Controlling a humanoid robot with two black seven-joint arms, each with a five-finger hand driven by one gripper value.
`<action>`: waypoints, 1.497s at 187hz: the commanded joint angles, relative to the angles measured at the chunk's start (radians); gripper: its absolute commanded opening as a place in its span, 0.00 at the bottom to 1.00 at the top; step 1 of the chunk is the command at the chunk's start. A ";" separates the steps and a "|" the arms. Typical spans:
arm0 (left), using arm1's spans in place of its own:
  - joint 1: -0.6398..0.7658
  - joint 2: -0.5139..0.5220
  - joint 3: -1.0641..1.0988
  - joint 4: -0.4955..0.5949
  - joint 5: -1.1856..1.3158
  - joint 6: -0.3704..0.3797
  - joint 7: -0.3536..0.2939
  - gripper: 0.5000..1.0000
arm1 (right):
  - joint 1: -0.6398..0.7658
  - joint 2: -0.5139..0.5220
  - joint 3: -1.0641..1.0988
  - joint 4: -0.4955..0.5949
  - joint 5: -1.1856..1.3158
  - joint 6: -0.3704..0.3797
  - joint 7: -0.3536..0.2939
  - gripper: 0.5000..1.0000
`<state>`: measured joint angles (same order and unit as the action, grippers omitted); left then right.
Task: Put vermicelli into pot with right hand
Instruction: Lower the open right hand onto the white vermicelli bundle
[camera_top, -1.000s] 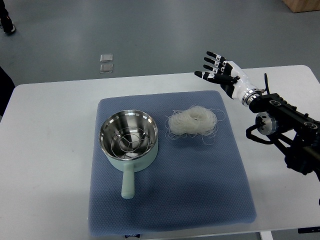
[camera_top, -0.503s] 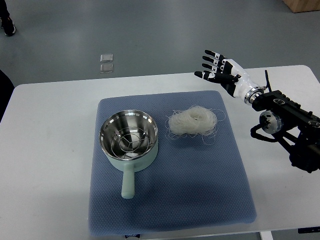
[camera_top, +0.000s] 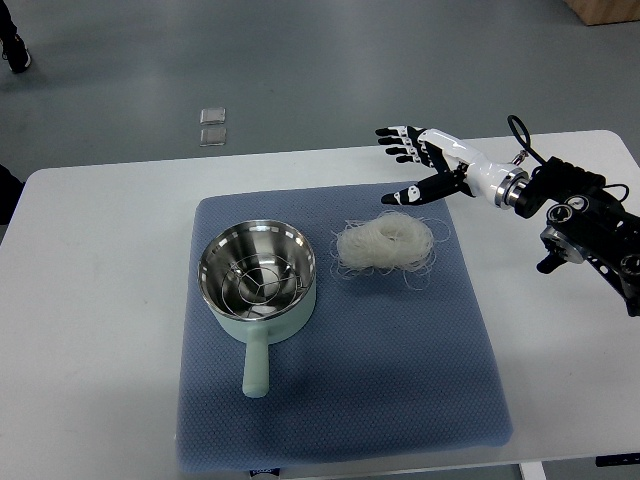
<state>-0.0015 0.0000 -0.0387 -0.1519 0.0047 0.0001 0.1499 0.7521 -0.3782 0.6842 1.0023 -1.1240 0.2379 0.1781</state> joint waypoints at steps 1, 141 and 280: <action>0.000 0.000 0.000 0.000 0.000 0.000 0.000 1.00 | 0.052 -0.031 -0.084 0.035 -0.088 0.014 0.000 0.85; 0.000 0.000 0.000 -0.002 0.000 0.000 0.000 1.00 | 0.271 0.010 -0.442 0.002 -0.232 0.095 -0.069 0.85; 0.000 0.000 -0.001 0.000 0.000 0.000 -0.001 1.00 | 0.256 0.104 -0.499 -0.100 -0.339 0.003 -0.118 0.24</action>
<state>-0.0015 0.0000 -0.0399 -0.1518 0.0046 0.0000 0.1489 1.0028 -0.2793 0.1906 0.9046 -1.4568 0.2467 0.0599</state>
